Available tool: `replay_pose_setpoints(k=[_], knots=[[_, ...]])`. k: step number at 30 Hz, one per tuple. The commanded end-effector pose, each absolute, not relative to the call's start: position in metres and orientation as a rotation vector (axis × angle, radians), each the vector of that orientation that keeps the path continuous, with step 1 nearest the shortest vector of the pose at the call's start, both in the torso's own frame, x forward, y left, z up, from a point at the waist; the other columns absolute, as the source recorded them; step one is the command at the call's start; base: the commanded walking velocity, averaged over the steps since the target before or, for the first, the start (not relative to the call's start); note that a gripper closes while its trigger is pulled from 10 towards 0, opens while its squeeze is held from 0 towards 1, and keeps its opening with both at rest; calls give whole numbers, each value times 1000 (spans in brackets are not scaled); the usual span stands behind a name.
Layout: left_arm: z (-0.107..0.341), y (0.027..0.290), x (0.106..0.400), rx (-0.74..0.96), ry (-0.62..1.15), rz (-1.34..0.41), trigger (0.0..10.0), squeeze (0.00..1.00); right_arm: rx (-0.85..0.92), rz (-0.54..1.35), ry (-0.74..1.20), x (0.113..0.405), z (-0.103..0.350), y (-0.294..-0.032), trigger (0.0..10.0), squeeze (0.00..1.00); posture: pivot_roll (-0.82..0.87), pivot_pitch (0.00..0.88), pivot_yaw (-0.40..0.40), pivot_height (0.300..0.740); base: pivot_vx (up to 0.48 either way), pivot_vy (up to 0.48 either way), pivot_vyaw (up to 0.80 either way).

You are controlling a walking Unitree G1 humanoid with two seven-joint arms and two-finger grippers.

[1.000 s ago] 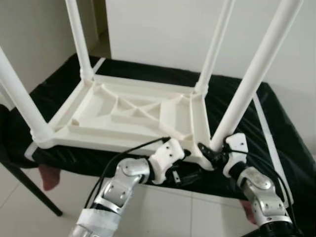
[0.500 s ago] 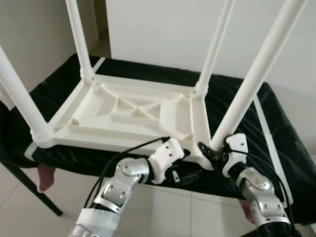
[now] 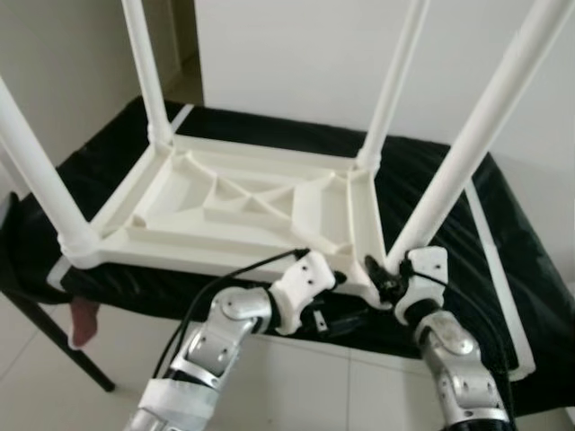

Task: Building children table

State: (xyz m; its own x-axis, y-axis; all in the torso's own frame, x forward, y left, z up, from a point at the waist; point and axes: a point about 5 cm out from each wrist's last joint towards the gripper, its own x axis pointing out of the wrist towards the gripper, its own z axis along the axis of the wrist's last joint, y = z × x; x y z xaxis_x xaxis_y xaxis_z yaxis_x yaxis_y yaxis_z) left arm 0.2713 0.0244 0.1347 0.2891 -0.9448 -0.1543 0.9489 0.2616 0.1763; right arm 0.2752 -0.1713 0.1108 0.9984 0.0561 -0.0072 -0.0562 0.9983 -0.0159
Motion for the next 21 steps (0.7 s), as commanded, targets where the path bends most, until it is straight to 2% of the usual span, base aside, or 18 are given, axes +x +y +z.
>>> replay_pose_setpoints(k=[1, 7, 14, 15, 21], knots=[[135, 23, 271, 252, 15, -1253, 10000, 0, 10, -70, 84, 269, 95, -180, 10000, 0, 20, 0, -58, 740, 0, 0, 0], [134, 23, 270, 253, 16, -1253, 10000, 0, 62, -260, 107, 264, 88, -168, 10000, 0, 31, 0, -59, 740, 0, 0, 0], [133, 23, 268, 253, 19, -1258, 10000, 0, 71, -277, 98, 264, 91, -164, 10000, 0, 28, 0, -54, 740, 0, 0, 0], [133, 23, 268, 256, 19, -1260, 10000, 0, 69, -280, 98, 264, 91, -164, 10000, 1000, 27, 0, -53, 740, 0, 0, 0], [133, 22, 268, 258, 17, -1268, 10000, 0, 69, -272, 88, 263, 94, -163, 10000, 1000, 22, 0, -54, 740, 0, 0, 0]])
